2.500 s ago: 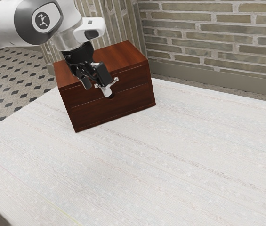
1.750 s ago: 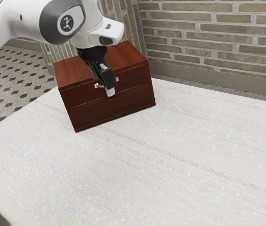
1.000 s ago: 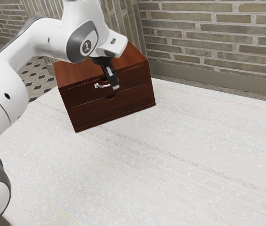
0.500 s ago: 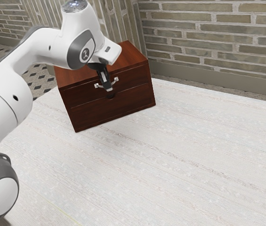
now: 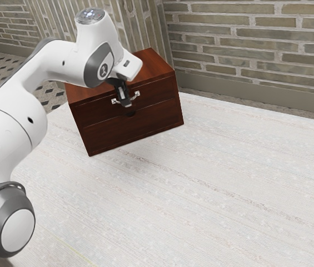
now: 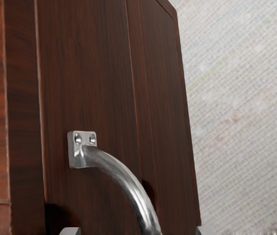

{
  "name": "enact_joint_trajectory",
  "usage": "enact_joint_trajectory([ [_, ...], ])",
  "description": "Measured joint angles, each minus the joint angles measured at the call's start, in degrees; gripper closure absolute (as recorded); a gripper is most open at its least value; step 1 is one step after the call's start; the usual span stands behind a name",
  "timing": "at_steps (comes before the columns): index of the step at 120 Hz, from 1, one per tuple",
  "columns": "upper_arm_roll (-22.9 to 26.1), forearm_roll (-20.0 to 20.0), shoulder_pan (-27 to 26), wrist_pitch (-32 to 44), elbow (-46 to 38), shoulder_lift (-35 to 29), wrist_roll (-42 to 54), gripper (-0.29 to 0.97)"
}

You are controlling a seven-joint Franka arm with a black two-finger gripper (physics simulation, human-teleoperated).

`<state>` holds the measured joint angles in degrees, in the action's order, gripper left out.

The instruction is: Pull the drawer handle with one arm to open the drawer

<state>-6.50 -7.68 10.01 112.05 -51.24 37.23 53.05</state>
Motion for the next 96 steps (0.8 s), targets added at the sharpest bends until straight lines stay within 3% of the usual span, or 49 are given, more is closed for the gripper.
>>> enact_joint_trajectory([
  [16,-0.16,0.08,-0.03,0.29,0.01,0.14,0.75,0.41],
  [57,-0.19,0.85,0.00,0.59,-0.59,0.47,2.03,0.59],
  [96,-0.03,1.47,-0.16,0.47,-4.59,-1.95,2.84,0.65],
])
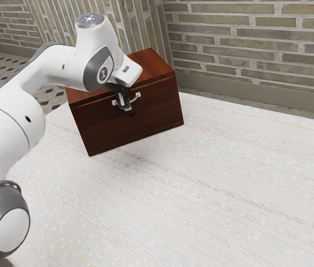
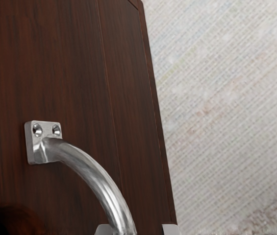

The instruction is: Pull the drawer handle with one arm to open the drawer

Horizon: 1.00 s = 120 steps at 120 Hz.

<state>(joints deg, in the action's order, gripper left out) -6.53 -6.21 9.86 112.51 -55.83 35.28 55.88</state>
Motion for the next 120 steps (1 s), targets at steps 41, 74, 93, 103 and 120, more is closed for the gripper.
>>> enact_joint_trajectory([
  [41,0.50,1.04,-1.47,0.06,-7.06,-5.22,0.37,0.66],
  [74,1.46,1.31,-1.94,0.14,-12.93,-9.13,0.35,0.67],
  [93,2.07,1.28,-2.05,0.39,-15.90,-11.81,0.26,0.69],
  [103,2.47,1.29,-2.04,0.49,-16.52,-12.33,0.21,0.69],
  [120,3.24,1.27,-2.42,0.68,-17.91,-13.36,0.03,0.68],
])
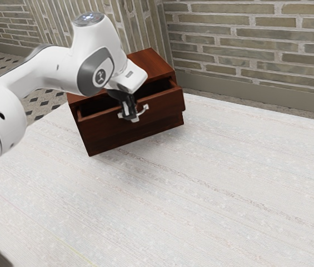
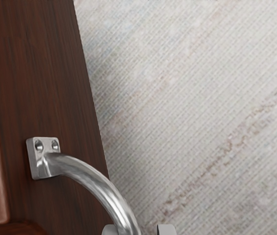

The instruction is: Pull the drawer handle with one arm to open the drawer

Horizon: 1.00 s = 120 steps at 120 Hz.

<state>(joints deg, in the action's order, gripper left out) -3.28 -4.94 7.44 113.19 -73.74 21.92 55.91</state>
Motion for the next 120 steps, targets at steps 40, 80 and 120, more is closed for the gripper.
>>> enact_joint_trajectory([
  [40,0.12,-0.08,-1.11,0.93,-5.58,-3.87,-0.66,0.67],
  [80,0.13,-0.09,-2.45,2.33,-10.86,-7.92,-1.46,0.67],
  [120,0.11,-0.13,-4.25,3.53,-15.25,-11.10,-2.42,0.66],
])
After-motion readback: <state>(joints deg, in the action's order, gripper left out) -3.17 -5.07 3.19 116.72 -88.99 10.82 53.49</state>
